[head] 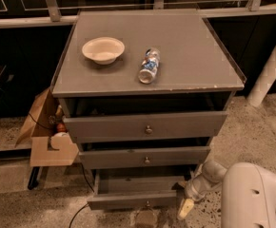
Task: Open bottom drawer
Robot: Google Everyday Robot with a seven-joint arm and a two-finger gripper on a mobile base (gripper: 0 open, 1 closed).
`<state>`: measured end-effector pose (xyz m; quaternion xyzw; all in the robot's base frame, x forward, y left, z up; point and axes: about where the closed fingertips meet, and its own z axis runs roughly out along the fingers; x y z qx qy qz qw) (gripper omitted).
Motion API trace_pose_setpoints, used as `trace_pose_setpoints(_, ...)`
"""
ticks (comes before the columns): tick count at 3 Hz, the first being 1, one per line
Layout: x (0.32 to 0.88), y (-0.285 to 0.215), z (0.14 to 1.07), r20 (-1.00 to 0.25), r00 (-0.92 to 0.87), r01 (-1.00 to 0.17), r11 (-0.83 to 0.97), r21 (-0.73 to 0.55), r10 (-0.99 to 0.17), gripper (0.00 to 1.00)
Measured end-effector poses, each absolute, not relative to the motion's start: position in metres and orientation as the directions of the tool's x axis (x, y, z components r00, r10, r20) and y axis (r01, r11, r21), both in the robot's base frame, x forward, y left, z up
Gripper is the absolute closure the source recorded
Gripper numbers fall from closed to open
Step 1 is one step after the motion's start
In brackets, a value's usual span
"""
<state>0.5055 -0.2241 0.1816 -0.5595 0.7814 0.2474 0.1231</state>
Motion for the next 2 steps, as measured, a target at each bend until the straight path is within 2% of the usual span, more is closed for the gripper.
trace_pose_setpoints(1,0.4833,-0.2183,0.1894,-0.481,-0.354,-0.921,0.209,0.329,-0.802,0.0)
trace_pose_setpoints(2,0.4833,-0.2183,0.1894,-0.481,-0.354,-0.921,0.209,0.329,-0.802,0.0)
